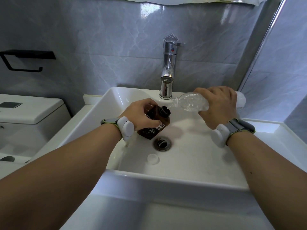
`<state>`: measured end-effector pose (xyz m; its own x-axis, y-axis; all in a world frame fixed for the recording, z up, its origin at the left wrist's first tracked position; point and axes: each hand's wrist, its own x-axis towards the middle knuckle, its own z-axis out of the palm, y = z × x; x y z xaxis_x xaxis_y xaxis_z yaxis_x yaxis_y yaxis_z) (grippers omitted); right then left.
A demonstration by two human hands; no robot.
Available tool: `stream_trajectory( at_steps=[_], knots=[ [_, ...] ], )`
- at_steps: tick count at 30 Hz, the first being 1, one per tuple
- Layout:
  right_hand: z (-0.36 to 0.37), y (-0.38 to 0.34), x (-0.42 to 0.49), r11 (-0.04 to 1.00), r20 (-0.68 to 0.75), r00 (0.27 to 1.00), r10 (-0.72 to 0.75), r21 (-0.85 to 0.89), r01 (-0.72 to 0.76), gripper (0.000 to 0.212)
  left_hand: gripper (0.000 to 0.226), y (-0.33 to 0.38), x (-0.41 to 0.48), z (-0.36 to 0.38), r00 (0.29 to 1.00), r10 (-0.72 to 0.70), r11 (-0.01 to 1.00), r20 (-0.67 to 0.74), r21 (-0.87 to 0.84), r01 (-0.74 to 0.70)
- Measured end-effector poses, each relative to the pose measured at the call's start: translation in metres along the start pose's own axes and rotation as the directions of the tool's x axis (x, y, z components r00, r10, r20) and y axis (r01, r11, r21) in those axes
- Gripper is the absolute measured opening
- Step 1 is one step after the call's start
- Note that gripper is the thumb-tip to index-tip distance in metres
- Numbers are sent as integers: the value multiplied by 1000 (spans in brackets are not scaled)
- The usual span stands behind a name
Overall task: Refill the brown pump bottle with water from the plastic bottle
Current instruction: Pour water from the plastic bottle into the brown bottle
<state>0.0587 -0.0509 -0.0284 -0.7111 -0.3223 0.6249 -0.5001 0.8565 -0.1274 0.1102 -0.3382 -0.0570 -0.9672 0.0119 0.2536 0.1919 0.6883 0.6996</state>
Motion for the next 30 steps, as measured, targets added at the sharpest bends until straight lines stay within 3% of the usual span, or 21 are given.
stream_trajectory(
  at_steps=[30],
  knots=[
    [-5,-5,0,999,11,1000,24,-30,-23,59,54,2,-1,0,1000,11,1000,19,-14,-11]
  ],
)
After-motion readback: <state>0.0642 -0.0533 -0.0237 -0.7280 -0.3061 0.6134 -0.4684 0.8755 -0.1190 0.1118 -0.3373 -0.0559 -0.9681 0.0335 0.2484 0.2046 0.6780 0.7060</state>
